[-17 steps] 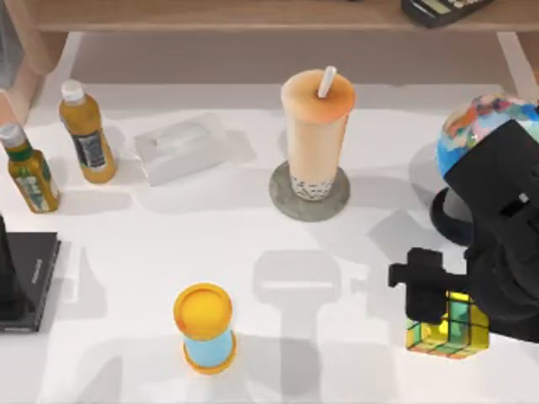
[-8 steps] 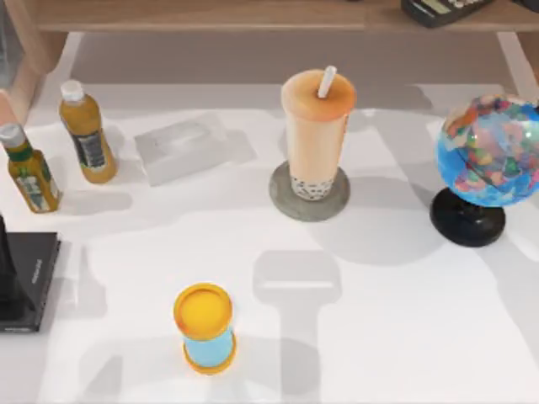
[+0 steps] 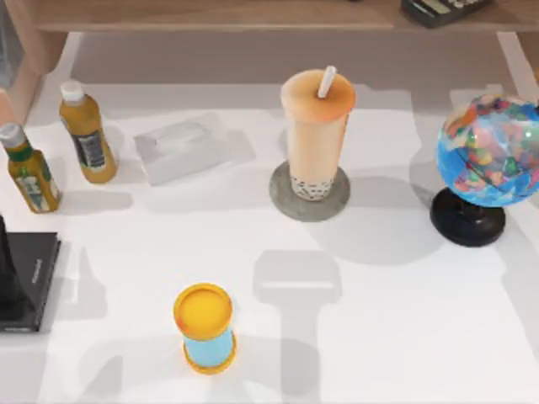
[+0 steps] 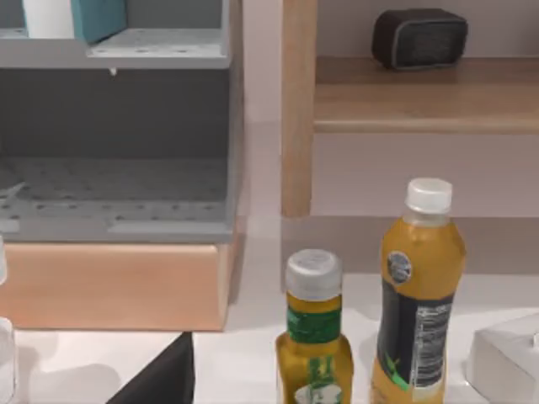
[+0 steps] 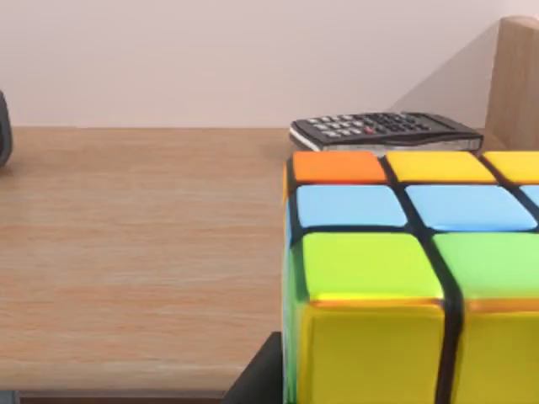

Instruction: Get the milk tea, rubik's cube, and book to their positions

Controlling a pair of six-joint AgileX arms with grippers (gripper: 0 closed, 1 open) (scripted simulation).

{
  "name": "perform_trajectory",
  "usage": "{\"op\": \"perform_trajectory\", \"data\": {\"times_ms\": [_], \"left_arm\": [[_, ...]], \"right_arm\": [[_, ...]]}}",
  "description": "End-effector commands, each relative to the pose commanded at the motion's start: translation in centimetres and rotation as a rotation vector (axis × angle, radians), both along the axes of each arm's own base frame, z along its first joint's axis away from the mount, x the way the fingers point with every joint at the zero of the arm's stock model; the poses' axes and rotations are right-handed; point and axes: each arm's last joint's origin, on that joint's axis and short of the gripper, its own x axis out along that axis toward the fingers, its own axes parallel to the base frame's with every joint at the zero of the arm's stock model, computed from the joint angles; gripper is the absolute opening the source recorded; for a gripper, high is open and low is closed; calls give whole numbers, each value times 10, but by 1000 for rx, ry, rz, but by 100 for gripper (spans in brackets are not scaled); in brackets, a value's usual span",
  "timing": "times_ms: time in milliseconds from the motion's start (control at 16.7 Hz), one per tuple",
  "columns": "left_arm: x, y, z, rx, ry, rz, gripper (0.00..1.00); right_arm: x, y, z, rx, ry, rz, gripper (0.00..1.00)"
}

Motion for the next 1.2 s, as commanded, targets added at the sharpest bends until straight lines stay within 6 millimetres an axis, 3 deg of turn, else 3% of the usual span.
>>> {"op": "perform_trajectory", "data": {"times_ms": [300,540,720,960,1200], "left_arm": [[0,0,0,0,0,0,100],[0,0,0,0,0,0,100],[0,0,0,0,0,0,100],[0,0,0,0,0,0,100],[0,0,0,0,0,0,100]], "right_arm": [[-1,1,0,1,0,4,0],[10,-17,25,-8,-73,-2,0],[36,-17,30,11,-90,-7,0],[85,5,7,0,-27,19,0],[100,0,0,0,0,0,0]]}}
